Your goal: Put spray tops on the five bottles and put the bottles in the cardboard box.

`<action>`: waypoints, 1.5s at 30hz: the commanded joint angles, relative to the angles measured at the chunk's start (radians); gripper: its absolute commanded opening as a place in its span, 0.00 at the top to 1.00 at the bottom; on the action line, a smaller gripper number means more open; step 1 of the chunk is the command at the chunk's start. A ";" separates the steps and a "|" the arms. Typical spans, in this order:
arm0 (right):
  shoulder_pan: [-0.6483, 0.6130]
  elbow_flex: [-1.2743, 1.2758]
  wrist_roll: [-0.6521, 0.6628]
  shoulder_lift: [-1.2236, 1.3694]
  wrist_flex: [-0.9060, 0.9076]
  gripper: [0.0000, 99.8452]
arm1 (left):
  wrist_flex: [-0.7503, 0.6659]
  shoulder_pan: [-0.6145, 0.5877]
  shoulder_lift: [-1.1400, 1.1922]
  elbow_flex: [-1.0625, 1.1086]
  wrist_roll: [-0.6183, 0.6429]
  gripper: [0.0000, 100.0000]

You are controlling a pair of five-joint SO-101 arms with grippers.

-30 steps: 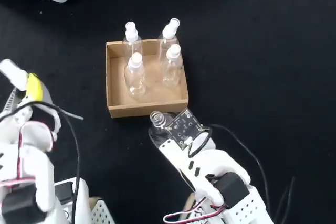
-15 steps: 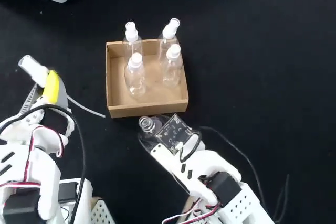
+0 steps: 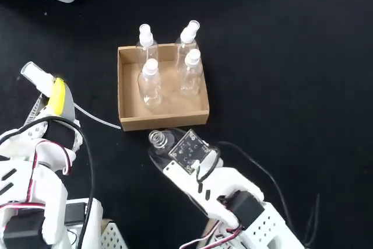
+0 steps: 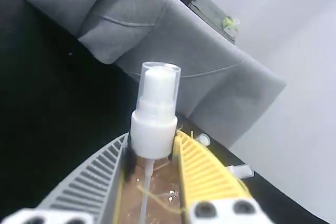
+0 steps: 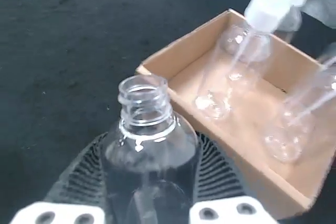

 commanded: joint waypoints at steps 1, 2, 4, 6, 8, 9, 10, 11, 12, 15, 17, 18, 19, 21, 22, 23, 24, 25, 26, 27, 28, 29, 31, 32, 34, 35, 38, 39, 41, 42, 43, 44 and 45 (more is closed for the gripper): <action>-0.060 -0.007 0.006 -0.022 -0.038 0.99 | -0.014 0.058 -0.006 -0.005 -0.003 0.97; -0.066 -0.007 0.006 -0.022 -0.037 0.99 | -0.014 0.085 -0.006 0.004 -0.005 0.97; -0.069 -0.007 0.006 -0.022 -0.037 0.99 | -0.017 0.143 -0.008 0.025 -0.028 0.97; -0.069 -0.005 0.006 -0.022 -0.037 0.99 | -0.023 0.186 -0.008 0.047 -0.040 0.97; -0.071 -0.001 0.008 -0.022 -0.037 0.99 | -0.025 0.206 -0.008 0.059 -0.040 0.97; -0.071 0.004 0.018 -0.022 -0.038 0.99 | -0.025 0.214 -0.008 0.062 -0.040 0.97; -0.071 0.008 0.038 -0.022 -0.040 0.99 | -0.025 0.214 -0.008 0.064 -0.040 0.97; -0.071 0.013 0.049 -0.022 -0.041 0.99 | -0.025 0.214 -0.008 0.064 -0.040 0.97; -0.071 0.016 0.055 -0.022 -0.044 0.99 | -0.025 0.214 -0.008 0.064 -0.040 0.97; -0.098 0.019 0.061 -0.022 -0.041 0.99 | -0.025 0.216 -0.008 0.059 -0.040 0.97; -0.121 0.021 0.061 -0.022 -0.037 0.99 | -0.026 0.216 -0.008 0.058 -0.038 0.97; -0.126 0.022 0.061 -0.022 -0.037 0.99 | -0.026 0.216 -0.008 0.051 -0.038 0.97; -0.126 0.025 0.061 -0.022 -0.037 0.99 | -0.021 0.217 -0.008 0.048 -0.038 0.97; -0.126 0.030 0.061 -0.022 -0.043 0.99 | -0.015 0.242 -0.008 0.044 -0.038 0.97; -0.126 0.030 0.061 -0.022 -0.043 0.99 | -0.014 0.259 -0.008 0.044 -0.038 0.97; -0.126 0.030 0.061 -0.022 -0.043 0.99 | -0.014 0.274 -0.008 0.044 -0.038 0.97; -0.127 0.030 0.061 -0.022 -0.043 0.99 | -0.014 0.285 -0.008 0.048 -0.038 0.97; -0.126 0.030 0.061 -0.022 -0.043 0.99 | -0.014 0.288 -0.008 0.051 -0.038 0.97; -0.124 0.030 0.061 -0.022 -0.041 0.99 | -0.014 0.286 -0.008 0.051 -0.040 0.97; -0.124 0.030 0.061 -0.022 -0.041 0.99 | -0.009 0.285 -0.008 0.053 -0.040 0.97; -0.124 0.030 0.061 -0.022 -0.041 0.99 | 0.009 0.283 -0.008 0.044 -0.043 0.97; -0.124 0.030 0.060 -0.022 -0.041 0.99 | 0.023 0.285 -0.008 0.042 -0.055 0.97; -0.123 0.030 0.057 -0.022 -0.041 0.99 | 0.041 0.291 -0.008 0.041 -0.075 0.97; -0.123 0.030 0.057 -0.022 -0.040 0.99 | 0.046 0.291 -0.012 0.042 -0.080 0.97; -0.123 0.030 0.055 -0.022 -0.038 0.99 | 0.046 0.282 -0.043 0.051 -0.081 0.97; -0.123 0.030 0.055 -0.022 -0.038 0.99 | 0.048 0.282 -0.064 0.053 -0.083 0.97; -0.123 0.030 0.055 -0.022 -0.038 0.99 | 0.037 0.288 -0.146 0.085 -0.083 0.97; -0.123 0.030 0.055 -0.022 -0.037 0.99 | 0.029 0.288 -0.170 0.099 -0.083 0.97; -0.123 0.030 0.055 -0.022 -0.037 0.99 | -0.015 0.286 -0.215 0.153 -0.083 0.97; -0.124 0.030 0.055 -0.022 -0.037 0.99 | -0.040 0.282 -0.238 0.185 -0.083 0.97; -0.124 0.030 0.055 -0.022 -0.037 0.99 | -0.063 0.282 -0.259 0.219 -0.084 0.97; -0.124 0.030 0.055 -0.022 -0.037 0.99 | -0.083 0.285 -0.276 0.251 -0.087 0.97; -0.124 0.030 0.055 -0.022 -0.037 0.99 | -0.094 0.289 -0.292 0.275 -0.104 0.97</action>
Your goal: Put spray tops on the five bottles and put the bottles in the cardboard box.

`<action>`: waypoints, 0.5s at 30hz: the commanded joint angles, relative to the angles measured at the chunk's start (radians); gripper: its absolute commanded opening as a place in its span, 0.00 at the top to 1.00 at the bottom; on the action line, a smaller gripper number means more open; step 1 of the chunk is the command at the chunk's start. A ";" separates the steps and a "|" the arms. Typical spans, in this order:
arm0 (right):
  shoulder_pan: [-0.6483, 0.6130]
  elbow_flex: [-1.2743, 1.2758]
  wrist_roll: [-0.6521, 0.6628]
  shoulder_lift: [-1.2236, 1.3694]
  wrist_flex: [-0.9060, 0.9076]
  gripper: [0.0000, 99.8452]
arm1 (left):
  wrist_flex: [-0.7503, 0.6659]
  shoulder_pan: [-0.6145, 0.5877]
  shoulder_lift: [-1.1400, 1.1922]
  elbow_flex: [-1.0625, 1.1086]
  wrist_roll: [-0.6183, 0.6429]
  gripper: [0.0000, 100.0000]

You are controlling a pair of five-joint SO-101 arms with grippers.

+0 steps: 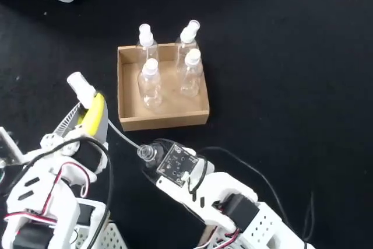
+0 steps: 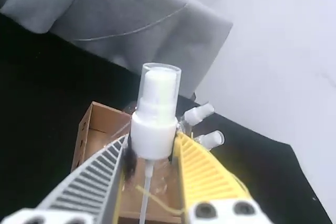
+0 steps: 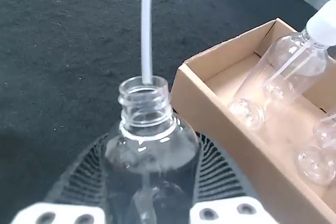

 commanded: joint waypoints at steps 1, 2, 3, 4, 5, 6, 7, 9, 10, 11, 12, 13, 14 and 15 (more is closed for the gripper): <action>-0.015 -0.007 0.005 -0.022 -0.028 0.99 | -0.087 0.012 -0.072 0.090 -0.043 0.97; -0.015 -0.007 0.005 -0.022 -0.028 0.99 | -0.094 0.012 -0.077 0.105 -0.051 0.97; -0.015 -0.007 0.005 -0.022 -0.028 0.99 | -0.092 0.012 -0.081 0.108 -0.055 0.97; -0.015 -0.007 0.005 -0.022 -0.028 0.99 | -0.087 0.012 -0.081 0.110 -0.057 0.97; -0.015 -0.007 0.005 -0.022 -0.028 0.99 | -0.086 0.013 -0.081 0.113 -0.058 0.97; -0.015 -0.007 0.005 -0.022 -0.028 0.99 | -0.086 0.013 -0.081 0.116 -0.058 0.97; -0.015 -0.007 0.005 -0.022 -0.028 0.99 | -0.084 0.013 -0.081 0.116 -0.058 0.97; -0.015 -0.007 0.005 -0.022 -0.028 0.99 | -0.083 0.013 -0.081 0.116 -0.058 0.97; -0.015 -0.007 0.005 -0.022 -0.028 0.99 | -0.078 0.015 -0.081 0.116 -0.055 0.97; -0.015 -0.007 0.005 -0.022 -0.028 0.99 | -0.066 0.015 -0.081 0.108 -0.055 0.97; -0.015 -0.007 0.005 -0.022 -0.028 0.99 | -0.057 0.025 -0.081 0.107 -0.054 0.97; -0.015 -0.007 0.005 -0.022 -0.028 0.99 | -0.048 0.047 -0.081 0.107 -0.054 0.97; -0.015 -0.007 0.005 -0.022 -0.028 0.99 | -0.035 0.073 -0.081 0.107 -0.054 0.97; -0.015 -0.007 0.005 -0.022 -0.029 0.99 | -0.023 0.097 -0.081 0.107 -0.054 0.97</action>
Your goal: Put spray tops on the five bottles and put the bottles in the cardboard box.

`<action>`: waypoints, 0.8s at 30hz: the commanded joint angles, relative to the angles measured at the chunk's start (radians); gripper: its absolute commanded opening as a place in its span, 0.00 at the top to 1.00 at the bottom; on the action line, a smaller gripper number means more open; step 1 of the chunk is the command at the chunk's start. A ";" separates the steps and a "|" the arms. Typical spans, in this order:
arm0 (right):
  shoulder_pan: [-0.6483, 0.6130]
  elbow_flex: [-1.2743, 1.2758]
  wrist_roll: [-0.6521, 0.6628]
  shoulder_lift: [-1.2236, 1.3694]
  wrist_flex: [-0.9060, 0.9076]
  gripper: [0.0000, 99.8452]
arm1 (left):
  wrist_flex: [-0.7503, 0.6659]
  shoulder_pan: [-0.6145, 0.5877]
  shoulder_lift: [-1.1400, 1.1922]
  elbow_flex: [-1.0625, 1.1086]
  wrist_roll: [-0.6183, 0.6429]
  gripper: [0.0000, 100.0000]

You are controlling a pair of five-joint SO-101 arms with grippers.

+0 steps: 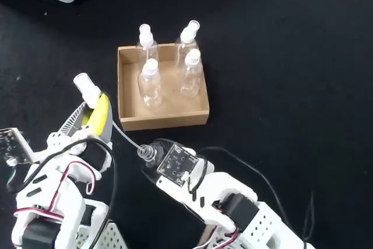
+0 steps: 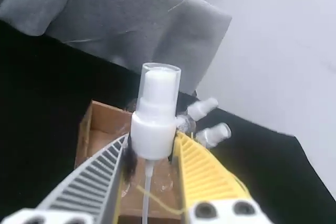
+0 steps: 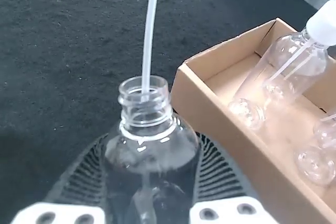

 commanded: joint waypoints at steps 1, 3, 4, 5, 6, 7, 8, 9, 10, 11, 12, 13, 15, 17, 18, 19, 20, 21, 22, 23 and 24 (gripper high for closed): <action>-0.015 -0.007 0.005 -0.022 -0.029 0.99 | 0.041 0.104 -0.005 -0.016 -0.008 0.97; -0.014 -0.007 0.005 -0.022 -0.029 0.99 | 0.055 0.145 -0.005 -0.016 -0.008 0.97; -0.014 -0.007 0.005 -0.022 -0.029 0.99 | 0.057 0.156 -0.005 -0.015 -0.008 0.97; -0.014 -0.007 0.005 -0.022 -0.029 0.99 | 0.057 0.162 -0.005 -0.013 -0.008 0.97; -0.014 -0.007 0.005 -0.022 -0.029 0.99 | 0.057 0.170 -0.005 -0.010 -0.008 0.97; -0.014 -0.007 0.005 -0.022 -0.031 0.99 | 0.057 0.174 -0.005 -0.007 -0.011 0.97; -0.014 -0.007 0.005 -0.022 -0.032 0.99 | 0.058 0.174 -0.005 -0.007 -0.011 0.97; -0.014 -0.007 0.003 -0.022 -0.032 0.99 | 0.063 0.174 -0.005 -0.005 -0.011 0.97; -0.014 -0.007 0.003 -0.022 -0.034 0.99 | 0.074 0.174 -0.005 -0.007 -0.012 0.97; -0.014 -0.007 0.003 -0.022 -0.034 0.99 | 0.078 0.174 -0.005 -0.010 -0.012 0.97; -0.014 -0.007 0.003 -0.022 -0.035 0.99 | 0.080 0.176 -0.005 -0.008 -0.012 0.97; -0.014 -0.007 0.003 -0.022 -0.035 0.99 | 0.081 0.176 -0.005 -0.007 -0.012 0.97; -0.012 -0.007 0.003 -0.022 -0.037 0.99 | 0.084 0.176 -0.005 -0.007 -0.012 0.97; 0.003 -0.008 0.003 -0.022 -0.037 0.99 | 0.084 0.176 -0.005 -0.007 -0.012 0.97; 0.020 -0.010 0.003 -0.022 -0.038 0.99 | 0.084 0.176 -0.005 -0.007 -0.012 0.97; 0.038 -0.013 0.003 -0.022 -0.038 0.99 | 0.084 0.176 -0.005 -0.005 -0.012 0.97; 0.058 -0.015 0.003 -0.022 -0.040 0.99 | 0.084 0.177 -0.005 -0.005 -0.012 0.97; 0.069 -0.015 0.003 -0.022 -0.052 0.99 | 0.084 0.183 -0.005 -0.005 -0.012 0.97; 0.080 -0.008 0.003 -0.022 -0.071 0.99 | 0.084 0.205 -0.005 -0.004 -0.012 0.97; 0.086 -0.005 0.003 -0.022 -0.084 0.99 | 0.084 0.229 -0.005 0.007 -0.012 0.97; 0.089 -0.001 0.003 -0.022 -0.094 0.99 | 0.084 0.255 -0.005 0.018 -0.014 0.97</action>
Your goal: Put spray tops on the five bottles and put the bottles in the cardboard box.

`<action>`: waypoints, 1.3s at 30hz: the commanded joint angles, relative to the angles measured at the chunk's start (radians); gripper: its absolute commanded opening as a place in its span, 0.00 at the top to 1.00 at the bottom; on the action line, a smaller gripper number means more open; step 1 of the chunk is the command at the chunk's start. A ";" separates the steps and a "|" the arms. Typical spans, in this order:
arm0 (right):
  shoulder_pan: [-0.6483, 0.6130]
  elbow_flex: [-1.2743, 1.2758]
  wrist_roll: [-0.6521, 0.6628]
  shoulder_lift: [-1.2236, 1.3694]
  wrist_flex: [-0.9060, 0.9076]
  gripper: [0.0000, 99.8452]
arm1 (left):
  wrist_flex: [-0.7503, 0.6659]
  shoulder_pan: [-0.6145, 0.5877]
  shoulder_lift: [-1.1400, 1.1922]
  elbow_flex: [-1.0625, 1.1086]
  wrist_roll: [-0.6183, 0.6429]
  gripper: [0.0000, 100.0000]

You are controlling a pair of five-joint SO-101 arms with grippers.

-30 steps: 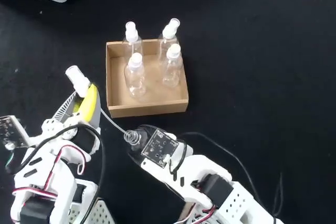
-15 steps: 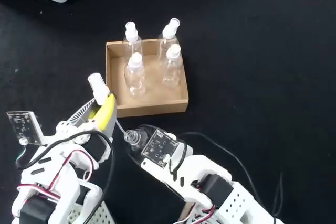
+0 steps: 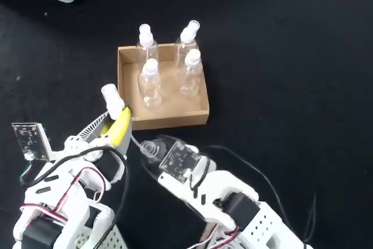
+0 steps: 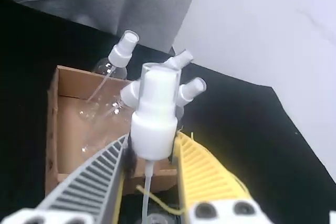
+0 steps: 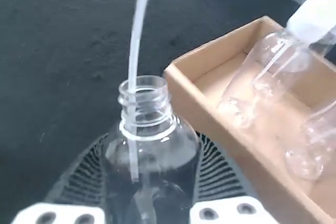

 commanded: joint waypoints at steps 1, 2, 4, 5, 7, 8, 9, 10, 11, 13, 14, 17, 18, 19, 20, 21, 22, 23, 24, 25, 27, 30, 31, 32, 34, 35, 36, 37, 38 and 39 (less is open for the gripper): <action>0.044 0.005 0.003 -0.022 -0.064 0.99 | 0.003 0.102 -0.005 0.027 -0.009 0.97; 0.043 0.012 0.003 -0.022 -0.072 0.99 | -0.002 0.122 -0.005 0.038 -0.009 0.97; 0.040 0.019 0.003 -0.022 -0.083 0.99 | -0.005 0.139 -0.005 0.047 -0.011 0.97; 0.040 0.019 0.003 -0.022 -0.086 0.99 | -0.005 0.145 -0.005 0.047 -0.011 0.97; 0.040 0.019 0.003 -0.022 -0.084 0.99 | -0.002 0.148 -0.005 0.048 -0.015 0.97; 0.040 0.019 0.003 -0.022 -0.084 0.99 | -0.002 0.148 -0.005 0.048 -0.032 0.97; 0.040 0.019 0.003 -0.022 -0.084 0.99 | 0.000 0.148 -0.005 0.048 -0.048 0.97; 0.040 0.019 0.003 -0.022 -0.086 0.99 | 0.002 0.148 -0.005 0.048 -0.060 0.97; 0.040 0.019 0.003 -0.022 -0.089 0.99 | 0.003 0.148 -0.005 0.048 -0.068 0.97; 0.044 0.021 -0.002 -0.022 -0.112 0.99 | 0.003 0.148 -0.005 0.048 -0.074 0.97; 0.044 0.021 -0.021 -0.022 -0.118 0.99 | 0.003 0.148 -0.005 0.048 -0.074 0.97; 0.044 0.021 -0.083 -0.022 -0.120 0.99 | 0.003 0.148 0.000 0.050 -0.074 0.97; 0.044 0.021 -0.089 -0.022 -0.120 0.99 | 0.003 0.148 0.003 0.050 -0.074 0.97; 0.044 0.021 -0.089 -0.022 -0.120 0.99 | 0.003 0.148 0.005 0.050 -0.074 0.97; 0.044 0.021 -0.092 -0.022 -0.120 0.99 | 0.003 0.148 0.008 0.050 -0.074 0.97; 0.044 0.021 -0.094 -0.022 -0.120 0.99 | 0.003 0.148 0.011 0.050 -0.074 0.96; 0.044 0.021 -0.095 -0.022 -0.121 0.99 | 0.005 0.148 0.015 0.050 -0.074 0.93; 0.044 0.021 -0.095 -0.022 -0.121 0.99 | 0.008 0.148 0.018 0.050 -0.074 0.89; 0.044 0.021 -0.095 -0.022 -0.123 0.99 | 0.021 0.148 0.021 0.050 -0.069 0.86; 0.044 0.021 -0.095 -0.022 -0.133 0.99 | 0.034 0.148 0.025 0.048 -0.068 0.83; 0.044 0.021 -0.095 -0.022 -0.143 0.99 | 0.043 0.148 0.025 0.048 -0.068 0.80; 0.044 0.021 -0.095 -0.022 -0.147 0.99 | 0.044 0.148 0.021 0.048 -0.068 0.80; 0.044 0.021 -0.095 -0.022 -0.149 0.99 | 0.044 0.148 0.017 0.048 -0.068 0.80; 0.044 0.021 -0.095 -0.022 -0.149 0.99 | 0.044 0.148 0.017 0.048 -0.068 0.80; 0.044 0.021 -0.095 -0.022 -0.149 0.99 | 0.043 0.140 0.017 0.044 -0.068 0.80; 0.044 0.021 -0.095 -0.022 -0.149 0.99 | 0.041 0.139 0.017 0.042 -0.068 0.80; 0.044 0.021 -0.095 -0.022 -0.149 0.99 | 0.031 0.137 0.017 0.045 -0.066 0.80; 0.044 0.021 -0.095 -0.022 -0.149 0.99 | 0.017 0.137 0.017 0.047 -0.066 0.81; 0.044 0.021 -0.095 -0.022 -0.149 0.99 | 0.009 0.137 0.017 0.047 -0.066 0.81; 0.044 0.021 -0.095 -0.022 -0.149 0.99 | 0.005 0.137 0.015 0.047 -0.066 0.81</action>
